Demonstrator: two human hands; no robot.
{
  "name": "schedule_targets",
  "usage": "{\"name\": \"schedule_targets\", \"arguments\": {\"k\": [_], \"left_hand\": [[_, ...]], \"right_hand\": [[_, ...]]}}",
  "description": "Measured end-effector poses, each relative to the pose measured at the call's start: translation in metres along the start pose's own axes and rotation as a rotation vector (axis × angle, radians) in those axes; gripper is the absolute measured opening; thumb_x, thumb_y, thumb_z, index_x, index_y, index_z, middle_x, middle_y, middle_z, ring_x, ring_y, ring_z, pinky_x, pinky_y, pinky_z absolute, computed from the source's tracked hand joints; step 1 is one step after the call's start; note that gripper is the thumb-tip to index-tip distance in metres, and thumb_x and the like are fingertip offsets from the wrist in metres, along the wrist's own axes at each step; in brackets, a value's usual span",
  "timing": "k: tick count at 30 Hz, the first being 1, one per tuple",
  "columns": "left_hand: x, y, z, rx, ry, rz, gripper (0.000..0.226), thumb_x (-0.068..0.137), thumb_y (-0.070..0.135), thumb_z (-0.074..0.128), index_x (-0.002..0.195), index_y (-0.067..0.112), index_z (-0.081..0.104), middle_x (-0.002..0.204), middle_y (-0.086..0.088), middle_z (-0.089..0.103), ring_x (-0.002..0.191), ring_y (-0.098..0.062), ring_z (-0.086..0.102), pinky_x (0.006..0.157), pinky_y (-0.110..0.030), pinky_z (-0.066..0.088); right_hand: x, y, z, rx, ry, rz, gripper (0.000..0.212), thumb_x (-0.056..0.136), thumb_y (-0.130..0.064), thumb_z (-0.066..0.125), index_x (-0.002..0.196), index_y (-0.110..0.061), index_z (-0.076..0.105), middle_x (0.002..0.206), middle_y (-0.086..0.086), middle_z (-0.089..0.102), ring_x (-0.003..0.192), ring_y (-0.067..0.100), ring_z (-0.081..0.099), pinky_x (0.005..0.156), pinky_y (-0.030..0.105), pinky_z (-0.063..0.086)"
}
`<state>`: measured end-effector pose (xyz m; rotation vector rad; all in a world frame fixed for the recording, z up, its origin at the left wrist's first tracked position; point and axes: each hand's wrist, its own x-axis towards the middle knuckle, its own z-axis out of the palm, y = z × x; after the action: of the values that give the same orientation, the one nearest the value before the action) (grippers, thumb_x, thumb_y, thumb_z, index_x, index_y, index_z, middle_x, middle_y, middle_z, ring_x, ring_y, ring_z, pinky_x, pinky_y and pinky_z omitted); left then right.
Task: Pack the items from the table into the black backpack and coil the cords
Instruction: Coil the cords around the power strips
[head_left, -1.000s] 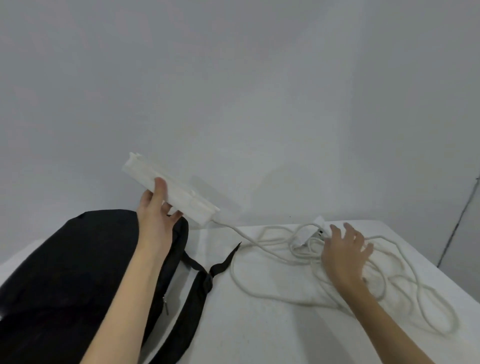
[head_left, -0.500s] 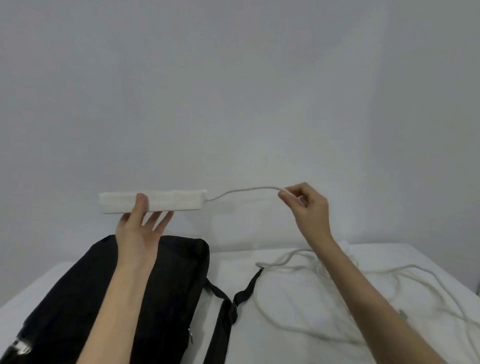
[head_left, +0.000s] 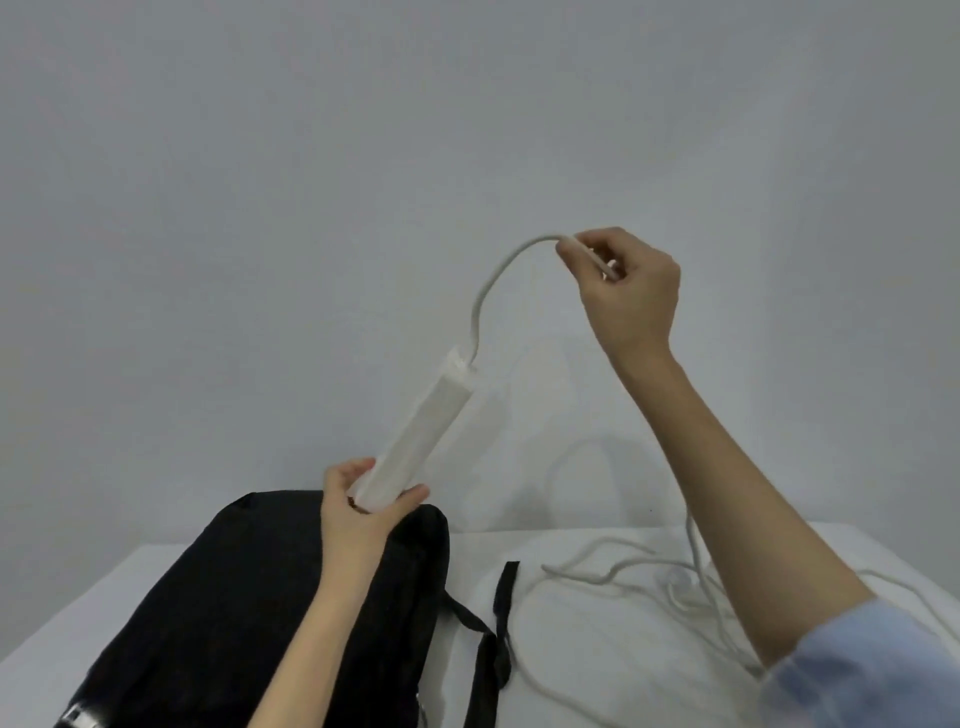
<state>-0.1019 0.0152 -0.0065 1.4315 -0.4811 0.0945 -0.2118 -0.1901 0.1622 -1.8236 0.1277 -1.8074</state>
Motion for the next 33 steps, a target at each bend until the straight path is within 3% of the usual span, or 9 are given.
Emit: {"name": "schedule_targets", "arguments": {"k": [4, 8, 11, 16, 20, 24, 27, 30, 33], "left_hand": [[-0.004, 0.003, 0.007, 0.232, -0.105, 0.015, 0.025, 0.077, 0.027, 0.075, 0.087, 0.019, 0.053, 0.089, 0.0, 0.061, 0.091, -0.025, 0.063, 0.071, -0.027, 0.052], [-0.004, 0.023, 0.011, 0.133, -0.174, 0.046, 0.013, 0.082, 0.021, 0.07, 0.091, 0.016, 0.063, 0.085, 0.005, 0.07, 0.087, -0.015, 0.067, 0.064, -0.018, 0.051], [0.009, 0.055, 0.018, -0.02, -0.234, 0.133, 0.029, 0.08, 0.008, 0.071, 0.103, 0.022, 0.06, 0.091, 0.009, 0.07, 0.083, -0.002, 0.067, 0.065, -0.012, 0.051], [0.009, 0.062, 0.013, 0.081, -0.445, 0.016, 0.046, 0.073, -0.01, 0.071, 0.102, 0.021, 0.052, 0.093, -0.003, 0.066, 0.074, -0.003, 0.067, 0.058, -0.015, 0.051], [-0.005, 0.054, 0.01, -0.234, -0.646, -0.278, 0.064, 0.051, 0.026, 0.084, 0.109, 0.013, 0.06, 0.093, -0.009, 0.072, 0.078, -0.027, 0.07, 0.064, -0.033, 0.057], [-0.005, 0.06, 0.012, -0.677, -0.51, -0.433, 0.029, 0.072, 0.026, 0.067, 0.092, 0.006, 0.065, 0.074, -0.012, 0.066, 0.053, -0.024, 0.062, 0.051, -0.031, 0.056], [-0.007, 0.046, 0.015, -0.656, -0.525, -0.469, 0.038, 0.062, 0.025, 0.077, 0.092, 0.004, 0.07, 0.086, -0.015, 0.07, 0.079, -0.031, 0.071, 0.071, -0.04, 0.059], [-0.033, 0.024, 0.036, -0.635, -0.735, -0.678, 0.052, 0.033, 0.024, 0.094, 0.078, 0.004, 0.075, 0.116, -0.024, 0.064, 0.114, -0.036, 0.059, 0.091, -0.045, 0.05], [-0.073, 0.004, 0.069, -0.648, -0.941, -0.831, 0.052, 0.036, 0.021, 0.095, 0.079, 0.002, 0.073, 0.122, -0.03, 0.058, 0.113, -0.035, 0.057, 0.09, -0.043, 0.049]], "right_hand": [[0.015, -0.003, 0.019, -0.211, -0.151, 0.036, 0.021, 0.084, -0.04, 0.064, 0.085, -0.02, 0.071, 0.071, -0.01, 0.061, 0.068, 0.008, 0.053, 0.059, 0.022, 0.033], [0.064, -0.044, 0.03, -0.362, -0.228, -0.234, 0.026, 0.086, -0.043, 0.059, 0.09, -0.021, 0.071, 0.073, -0.011, 0.061, 0.073, 0.009, 0.055, 0.062, 0.023, 0.032], [0.103, -0.076, 0.043, -0.337, -0.187, -0.426, 0.028, 0.083, -0.045, 0.061, 0.086, -0.02, 0.071, 0.072, -0.012, 0.063, 0.066, 0.002, 0.048, 0.057, 0.019, 0.031], [0.081, -0.02, 0.042, -0.417, -0.336, -0.294, 0.026, 0.085, -0.042, 0.063, 0.092, -0.019, 0.073, 0.084, -0.002, 0.071, 0.079, 0.015, 0.063, 0.063, 0.023, 0.038], [0.041, 0.021, 0.031, -0.372, -0.411, -0.001, 0.026, 0.08, -0.045, 0.067, 0.089, -0.02, 0.071, 0.069, -0.009, 0.058, 0.069, 0.011, 0.056, 0.062, 0.024, 0.038], [-0.014, 0.067, 0.004, -0.147, -0.758, 0.579, 0.024, 0.083, -0.028, 0.07, 0.095, -0.008, 0.064, 0.063, -0.003, 0.048, 0.05, 0.009, 0.039, 0.047, 0.019, 0.032], [-0.041, 0.081, -0.007, 0.13, -0.953, 0.979, 0.02, 0.093, -0.016, 0.054, 0.106, -0.002, 0.06, 0.065, -0.001, 0.039, 0.049, 0.01, 0.028, 0.044, 0.019, 0.03], [-0.048, 0.088, -0.01, 0.439, -0.801, 1.173, 0.021, 0.098, -0.011, 0.037, 0.094, -0.009, 0.056, 0.063, -0.003, 0.034, 0.045, 0.008, 0.029, 0.047, 0.02, 0.03], [-0.067, 0.102, -0.014, 0.574, -0.696, 1.282, 0.027, 0.097, -0.01, 0.029, 0.088, -0.009, 0.054, 0.065, -0.002, 0.035, 0.049, 0.01, 0.031, 0.05, 0.022, 0.033]]}}
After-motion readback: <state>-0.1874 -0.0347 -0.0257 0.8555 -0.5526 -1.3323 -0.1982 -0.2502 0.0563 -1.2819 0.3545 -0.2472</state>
